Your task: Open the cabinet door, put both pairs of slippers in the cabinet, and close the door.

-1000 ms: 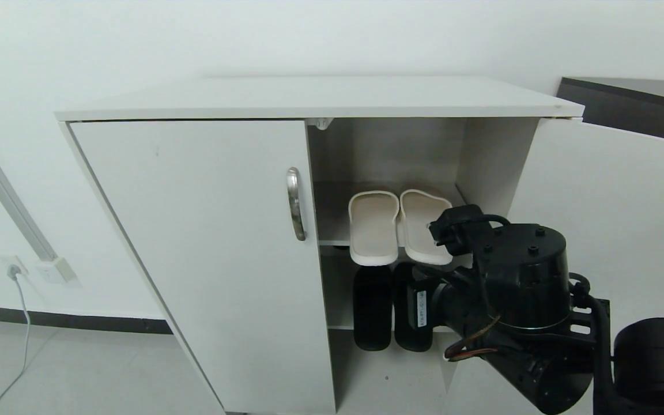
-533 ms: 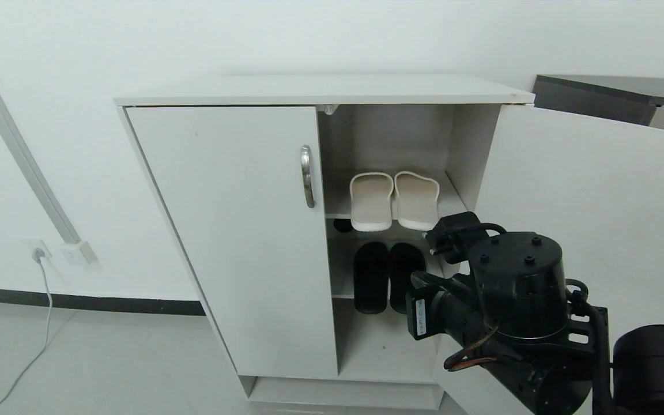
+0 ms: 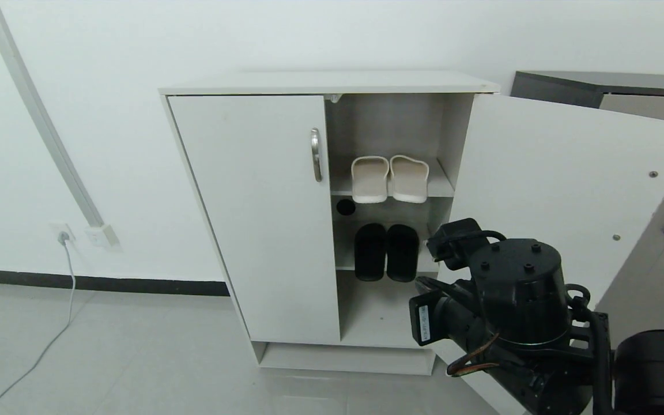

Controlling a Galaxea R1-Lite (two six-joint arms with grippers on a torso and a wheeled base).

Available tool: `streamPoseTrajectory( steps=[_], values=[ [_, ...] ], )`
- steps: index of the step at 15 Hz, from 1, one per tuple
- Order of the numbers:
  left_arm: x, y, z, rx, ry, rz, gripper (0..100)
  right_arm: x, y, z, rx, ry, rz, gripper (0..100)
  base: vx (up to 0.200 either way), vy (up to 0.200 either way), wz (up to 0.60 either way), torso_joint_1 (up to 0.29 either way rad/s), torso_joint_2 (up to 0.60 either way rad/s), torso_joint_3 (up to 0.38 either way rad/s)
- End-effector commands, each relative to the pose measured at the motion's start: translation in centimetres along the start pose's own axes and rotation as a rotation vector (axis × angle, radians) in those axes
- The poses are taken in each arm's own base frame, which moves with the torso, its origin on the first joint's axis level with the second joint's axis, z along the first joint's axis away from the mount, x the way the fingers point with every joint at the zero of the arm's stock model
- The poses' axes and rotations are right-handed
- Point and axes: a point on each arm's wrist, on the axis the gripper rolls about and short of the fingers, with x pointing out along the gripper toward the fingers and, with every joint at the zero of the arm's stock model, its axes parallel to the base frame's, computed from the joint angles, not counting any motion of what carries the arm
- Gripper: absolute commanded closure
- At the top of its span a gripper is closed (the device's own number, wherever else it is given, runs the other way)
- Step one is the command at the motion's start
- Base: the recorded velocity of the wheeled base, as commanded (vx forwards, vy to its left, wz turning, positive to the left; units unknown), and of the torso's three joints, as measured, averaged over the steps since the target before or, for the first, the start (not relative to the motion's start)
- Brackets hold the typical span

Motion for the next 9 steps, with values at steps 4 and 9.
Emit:
streamPoseTrajectory(
  steps=[4,9],
  values=[
    [0.01,0.0,0.0,0.0,0.001,0.0,100,0.33,0.06,-0.58,-0.02,0.018,-0.004,100,0.0,0.0,0.0,0.0,0.0,0.0],
    [0.01,0.0,0.0,0.0,0.001,0.002,100,0.4,0.08,-0.66,-0.022,0.02,-0.005,100,0.0,0.0,0.0,0.0,0.0,0.0]
  ],
)
